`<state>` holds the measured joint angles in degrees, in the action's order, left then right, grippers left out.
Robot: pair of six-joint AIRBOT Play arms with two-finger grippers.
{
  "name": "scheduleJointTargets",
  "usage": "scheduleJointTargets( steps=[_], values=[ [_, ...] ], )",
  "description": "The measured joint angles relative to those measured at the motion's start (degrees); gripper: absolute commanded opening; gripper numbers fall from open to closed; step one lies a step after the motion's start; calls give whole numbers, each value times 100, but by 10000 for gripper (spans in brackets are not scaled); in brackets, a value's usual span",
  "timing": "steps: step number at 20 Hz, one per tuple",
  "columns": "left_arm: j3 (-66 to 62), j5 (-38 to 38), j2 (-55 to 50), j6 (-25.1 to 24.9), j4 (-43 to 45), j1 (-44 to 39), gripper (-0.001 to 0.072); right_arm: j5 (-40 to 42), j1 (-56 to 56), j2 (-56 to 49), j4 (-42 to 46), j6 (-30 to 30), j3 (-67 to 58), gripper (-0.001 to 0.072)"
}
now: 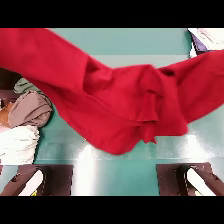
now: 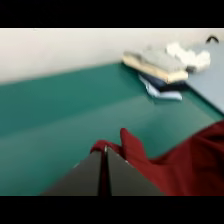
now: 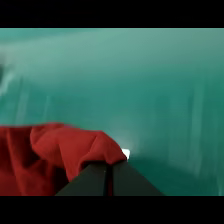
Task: Fold the shirts.
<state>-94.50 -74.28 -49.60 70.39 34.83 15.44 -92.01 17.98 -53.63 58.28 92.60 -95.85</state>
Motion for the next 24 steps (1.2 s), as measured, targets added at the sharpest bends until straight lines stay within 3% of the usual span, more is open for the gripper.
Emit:
scheduleJointTargets(
  steps=[3, 6, 7, 8, 9, 12, 13, 14, 19, 24],
  values=[
    [1652, -42, 2, -50, 42, -2, 24, 260, -450, -568, 0, -173, 702, 16],
    [3191, 28, -28, -271, 96, -13, 24, 1060, -850, -1108, 2, -317, 1399, 17],
    [3644, 103, -44, -361, 111, -13, 24, 1379, -946, -1279, 13, -350, 1574, 79],
    [3991, 177, -48, -428, 131, -11, 24, 1703, -1025, -1432, 0, -407, 1696, 384],
    [4291, 254, -55, -481, 146, -11, 25, 1934, -1073, -1556, -2, -452, 1784, 553],
    [4758, 398, -63, -566, 269, -11, 24, 2247, -1040, -1792, -2, -568, 1930, 525],
    [4841, 411, -66, -584, 304, -11, 24, 2229, -975, -1827, 7, -632, 1963, 447],
    [4896, 435, -66, -601, 319, -11, 24, 2140, -896, -1829, 22, -702, 2031, 438],
    [5023, 531, -66, -625, 361, -11, 25, 1869, -1023, -1309, -2, -876, 3368, 438],
    [5047, 599, -66, -627, 374, -11, 24, 2833, -2140, -868, -92, -903, 4999, 438]
  ],
)
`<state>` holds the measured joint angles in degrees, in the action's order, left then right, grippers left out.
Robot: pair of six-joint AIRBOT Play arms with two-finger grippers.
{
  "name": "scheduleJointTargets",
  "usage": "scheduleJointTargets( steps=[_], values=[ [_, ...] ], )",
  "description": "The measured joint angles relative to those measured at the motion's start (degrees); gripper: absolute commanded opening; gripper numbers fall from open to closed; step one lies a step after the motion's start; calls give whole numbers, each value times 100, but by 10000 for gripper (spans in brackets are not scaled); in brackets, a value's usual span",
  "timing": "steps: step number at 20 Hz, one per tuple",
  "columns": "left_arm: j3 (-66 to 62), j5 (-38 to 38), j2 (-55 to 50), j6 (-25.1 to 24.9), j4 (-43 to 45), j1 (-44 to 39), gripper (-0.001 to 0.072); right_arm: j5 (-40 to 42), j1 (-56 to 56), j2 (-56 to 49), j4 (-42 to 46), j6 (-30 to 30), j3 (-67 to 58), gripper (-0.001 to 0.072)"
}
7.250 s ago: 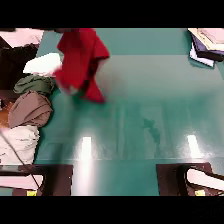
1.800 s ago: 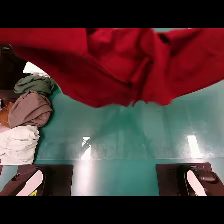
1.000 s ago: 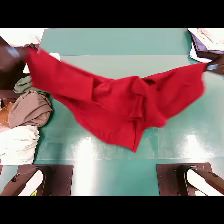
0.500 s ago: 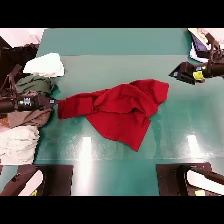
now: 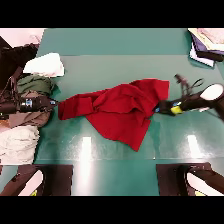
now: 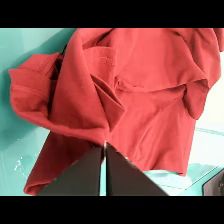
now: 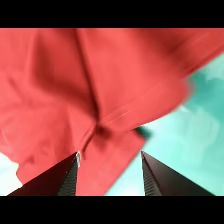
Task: Fold the shirts.
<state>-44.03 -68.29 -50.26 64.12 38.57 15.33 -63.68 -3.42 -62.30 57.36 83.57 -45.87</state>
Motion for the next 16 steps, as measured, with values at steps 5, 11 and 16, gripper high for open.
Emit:
scheduleJointTargets(
  steps=[5, 11, 16],
  values=[
    [2, 11, 0, 0, 2, 0, 24, 800, -883, -323, -170, 33, 494, 438],
    [4, 13, 0, 0, 4, 0, 25, 1193, -1259, -573, -254, 87, 601, 15],
    [-162, 39, -2, 39, 15, 2, 24, 1484, -1064, 63, -275, 94, 542, 13]
  ],
)
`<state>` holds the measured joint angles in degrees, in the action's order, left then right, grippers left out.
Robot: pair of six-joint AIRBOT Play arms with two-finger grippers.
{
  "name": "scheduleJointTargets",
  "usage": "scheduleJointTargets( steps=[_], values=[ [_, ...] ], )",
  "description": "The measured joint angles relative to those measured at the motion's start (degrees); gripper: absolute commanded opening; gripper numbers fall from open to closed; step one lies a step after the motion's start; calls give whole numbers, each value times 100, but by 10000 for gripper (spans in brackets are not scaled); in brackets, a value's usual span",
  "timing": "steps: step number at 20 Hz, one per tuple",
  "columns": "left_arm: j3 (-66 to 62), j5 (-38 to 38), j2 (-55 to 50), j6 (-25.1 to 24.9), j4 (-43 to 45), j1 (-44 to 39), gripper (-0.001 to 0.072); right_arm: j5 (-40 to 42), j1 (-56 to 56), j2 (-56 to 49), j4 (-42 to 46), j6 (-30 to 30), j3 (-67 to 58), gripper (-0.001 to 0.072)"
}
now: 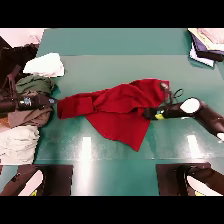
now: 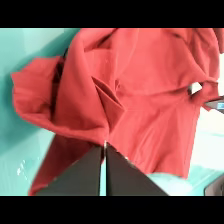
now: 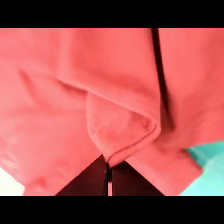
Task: Fold the shirts.
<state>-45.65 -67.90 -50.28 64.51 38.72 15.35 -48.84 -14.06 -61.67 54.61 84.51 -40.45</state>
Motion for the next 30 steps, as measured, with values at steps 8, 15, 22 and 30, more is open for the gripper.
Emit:
scheduleJointTargets(
  steps=[8, 15, 22, 30],
  values=[
    [-3427, -24, 37, 380, -22, 9, 24, -494, 1971, 1574, 50, -17, -2514, 12],
    [-6909, 26, 61, 546, -35, 9, 24, -1445, 3910, 1711, 90, -146, -5814, 12],
    [-8102, 68, 74, 1084, -236, 9, 23, -2426, 4555, 1080, 90, -164, -7910, 11],
    [-6157, -118, -483, 1412, 291, -39, 24, -3569, 4538, -146, 105, 55, -7285, 10]
  ],
)
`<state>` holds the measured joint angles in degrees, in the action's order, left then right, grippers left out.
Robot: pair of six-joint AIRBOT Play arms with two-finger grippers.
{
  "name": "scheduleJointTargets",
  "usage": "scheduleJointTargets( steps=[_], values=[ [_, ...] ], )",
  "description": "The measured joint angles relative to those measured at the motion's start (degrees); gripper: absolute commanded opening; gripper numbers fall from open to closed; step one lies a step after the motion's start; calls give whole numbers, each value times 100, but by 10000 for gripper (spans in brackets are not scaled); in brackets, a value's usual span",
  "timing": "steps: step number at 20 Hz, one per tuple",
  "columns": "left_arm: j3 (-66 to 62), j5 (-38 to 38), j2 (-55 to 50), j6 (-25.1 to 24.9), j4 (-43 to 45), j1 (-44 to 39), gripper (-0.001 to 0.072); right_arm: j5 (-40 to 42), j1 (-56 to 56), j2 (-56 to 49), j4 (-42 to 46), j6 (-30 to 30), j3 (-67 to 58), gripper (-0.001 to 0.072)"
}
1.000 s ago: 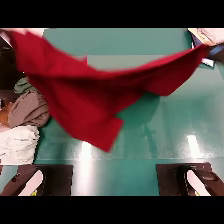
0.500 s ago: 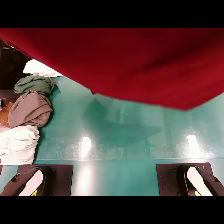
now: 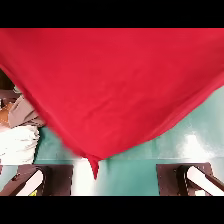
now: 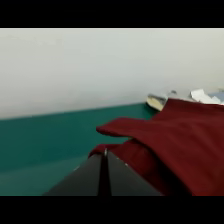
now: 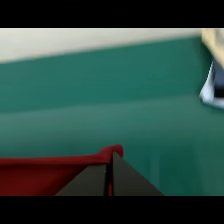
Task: Fold the shirts.
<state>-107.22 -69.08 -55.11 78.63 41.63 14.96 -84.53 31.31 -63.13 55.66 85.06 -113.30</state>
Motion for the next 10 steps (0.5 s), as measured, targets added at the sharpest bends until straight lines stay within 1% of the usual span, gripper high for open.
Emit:
scheduleJointTargets(
  steps=[2, 5, 7, 10],
  values=[
    [616, -131, -494, 17, 55, -173, 24, -184, -234, -540, 85, 96, 212, 11],
    [1132, -168, -1471, -313, 46, -649, 24, -146, -791, -1290, 520, 164, 501, 11],
    [1279, -39, -2153, -474, 31, -929, 25, 79, -1263, -1733, 942, 184, 680, 11],
    [1379, 271, -3016, -507, 37, -1110, 25, 636, -1941, -2273, 1670, 223, 914, 14]
  ],
)
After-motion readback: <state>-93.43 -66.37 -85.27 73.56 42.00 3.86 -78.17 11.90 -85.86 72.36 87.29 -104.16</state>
